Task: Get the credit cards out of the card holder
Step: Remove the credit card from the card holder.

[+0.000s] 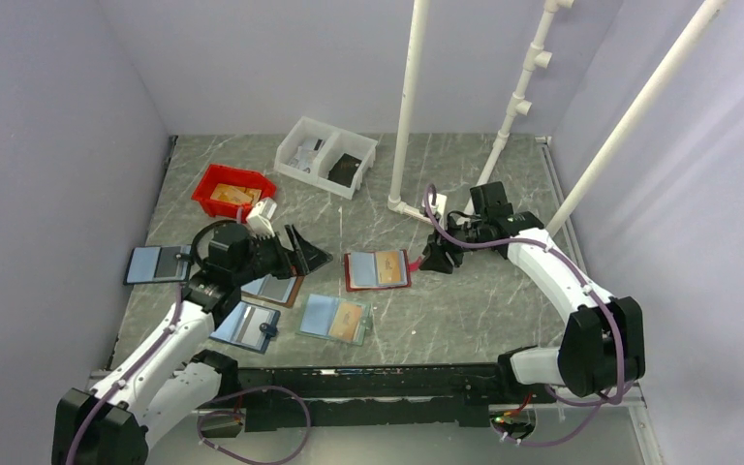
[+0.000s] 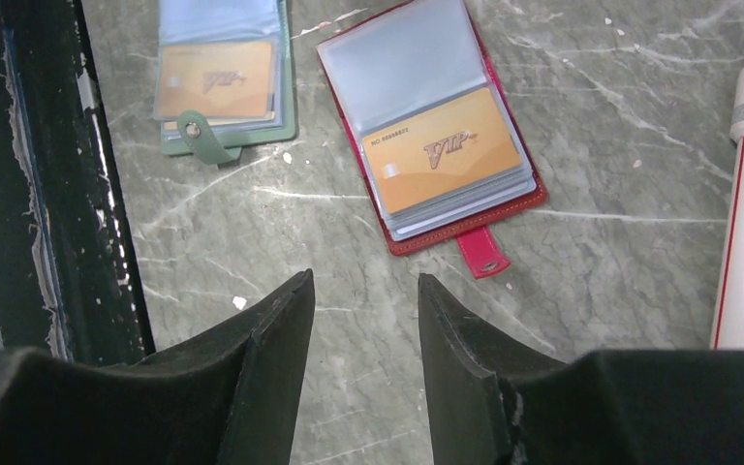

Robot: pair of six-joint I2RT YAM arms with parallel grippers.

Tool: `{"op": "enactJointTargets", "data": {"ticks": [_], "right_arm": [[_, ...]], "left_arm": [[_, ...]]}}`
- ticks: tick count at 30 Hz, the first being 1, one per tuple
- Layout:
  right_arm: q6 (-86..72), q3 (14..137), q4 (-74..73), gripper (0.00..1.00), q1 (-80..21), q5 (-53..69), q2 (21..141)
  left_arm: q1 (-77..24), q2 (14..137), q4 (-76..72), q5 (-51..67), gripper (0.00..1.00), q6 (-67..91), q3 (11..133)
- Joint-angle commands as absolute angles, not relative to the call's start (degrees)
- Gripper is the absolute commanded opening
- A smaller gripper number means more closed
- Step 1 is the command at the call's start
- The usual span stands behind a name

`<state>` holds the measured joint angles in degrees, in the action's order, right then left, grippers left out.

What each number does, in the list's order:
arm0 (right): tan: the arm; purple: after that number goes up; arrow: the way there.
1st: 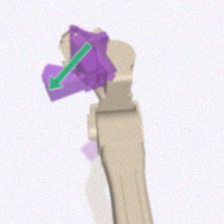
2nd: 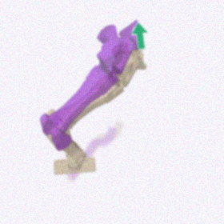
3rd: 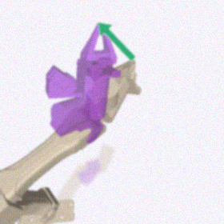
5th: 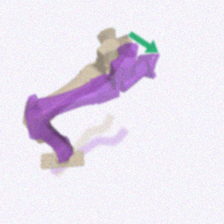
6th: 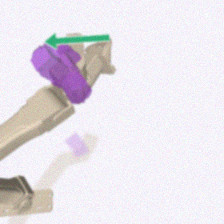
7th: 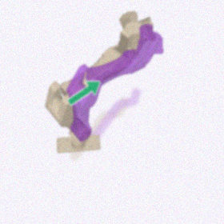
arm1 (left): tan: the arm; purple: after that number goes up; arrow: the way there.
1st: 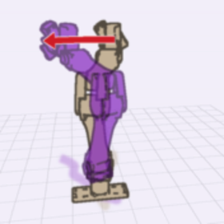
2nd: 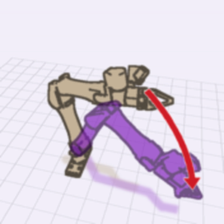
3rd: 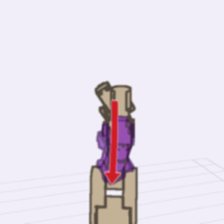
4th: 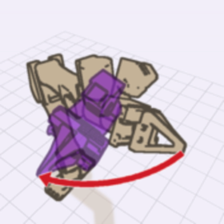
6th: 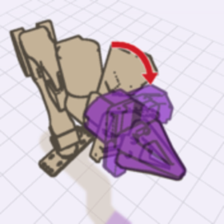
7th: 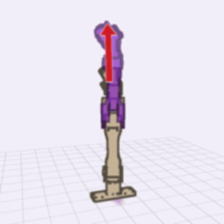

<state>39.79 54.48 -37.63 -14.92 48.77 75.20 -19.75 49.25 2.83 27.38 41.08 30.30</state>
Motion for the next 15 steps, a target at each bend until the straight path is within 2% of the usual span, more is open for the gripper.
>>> {"op": "enactJointTargets", "data": {"ticks": [1,15], "right_arm": [[36.2,53.5,-31.6,0.46,-14.9,50.2,75.4],[31.8,52.9,-28.2,0.46,-16.2,49.3,78.1]], "left_arm": [[-21.1,50.1,-5.2,25.1,0.98,45.0,28.7],[-31.3,60.6,-16.8,19.4,0.99,46.3,28.9]]}}
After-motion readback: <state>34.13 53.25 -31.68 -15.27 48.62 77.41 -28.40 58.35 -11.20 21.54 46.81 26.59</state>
